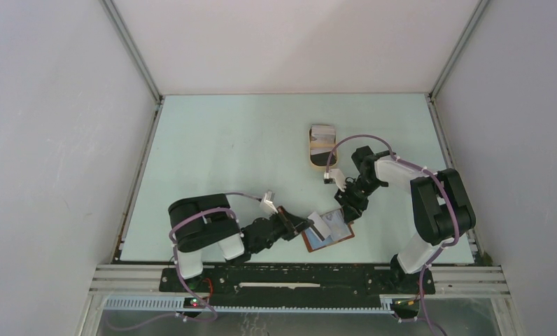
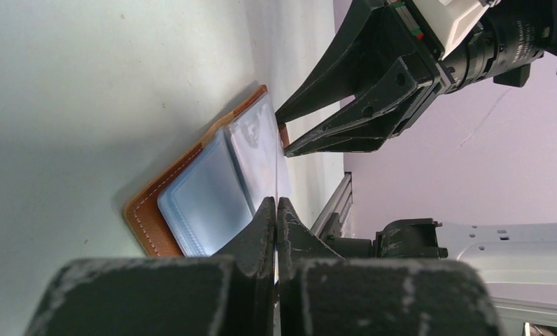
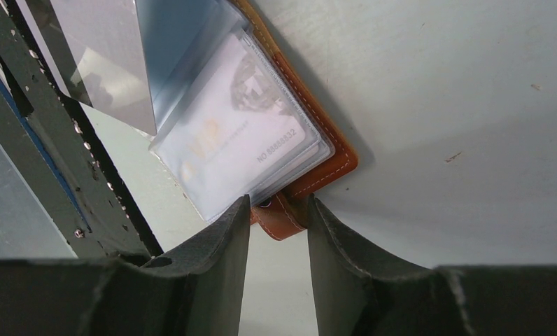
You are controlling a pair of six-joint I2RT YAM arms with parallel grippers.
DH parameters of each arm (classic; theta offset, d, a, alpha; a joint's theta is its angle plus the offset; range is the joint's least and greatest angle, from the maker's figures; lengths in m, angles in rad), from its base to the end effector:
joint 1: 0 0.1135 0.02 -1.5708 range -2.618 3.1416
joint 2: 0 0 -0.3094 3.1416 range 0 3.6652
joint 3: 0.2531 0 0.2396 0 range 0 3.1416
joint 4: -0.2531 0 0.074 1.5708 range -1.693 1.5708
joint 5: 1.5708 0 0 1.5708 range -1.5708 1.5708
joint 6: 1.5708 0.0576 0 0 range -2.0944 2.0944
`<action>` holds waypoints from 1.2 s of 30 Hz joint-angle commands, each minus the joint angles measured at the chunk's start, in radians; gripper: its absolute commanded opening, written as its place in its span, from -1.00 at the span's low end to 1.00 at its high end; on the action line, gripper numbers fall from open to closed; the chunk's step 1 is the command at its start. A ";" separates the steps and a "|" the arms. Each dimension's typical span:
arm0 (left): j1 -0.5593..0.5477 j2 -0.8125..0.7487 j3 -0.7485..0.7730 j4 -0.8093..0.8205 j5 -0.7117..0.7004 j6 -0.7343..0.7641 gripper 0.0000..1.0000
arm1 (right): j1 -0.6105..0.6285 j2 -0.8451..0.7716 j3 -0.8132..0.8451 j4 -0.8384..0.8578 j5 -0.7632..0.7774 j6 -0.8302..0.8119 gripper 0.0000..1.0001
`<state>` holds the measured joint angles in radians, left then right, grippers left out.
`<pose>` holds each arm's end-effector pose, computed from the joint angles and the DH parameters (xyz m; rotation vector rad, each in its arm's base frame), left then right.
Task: Put the credit cards into the card holder
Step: Insert the credit card into the card holder.
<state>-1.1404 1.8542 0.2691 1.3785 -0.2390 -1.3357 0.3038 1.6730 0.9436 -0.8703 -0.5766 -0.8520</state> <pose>0.1335 -0.2582 0.1511 -0.3996 2.0248 -1.4962 0.2396 0.1080 0.1892 -1.5713 2.4320 0.8379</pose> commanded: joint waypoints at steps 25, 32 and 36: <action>-0.024 -0.102 -0.013 -0.075 -0.039 0.017 -1.00 | 0.015 0.002 0.030 -0.001 0.003 0.010 -0.12; -0.024 -0.065 0.007 -0.071 -0.033 0.011 -1.00 | 0.017 0.001 0.030 0.000 0.006 0.011 -0.12; -0.022 -0.032 0.025 -0.068 -0.027 0.001 -1.00 | 0.017 0.001 0.030 -0.001 0.007 0.011 -0.13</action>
<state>-1.1584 1.7958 0.2695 1.2758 -0.2573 -1.3361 0.3149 1.6730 0.9436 -0.8703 -0.5648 -0.8467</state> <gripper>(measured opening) 0.008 0.440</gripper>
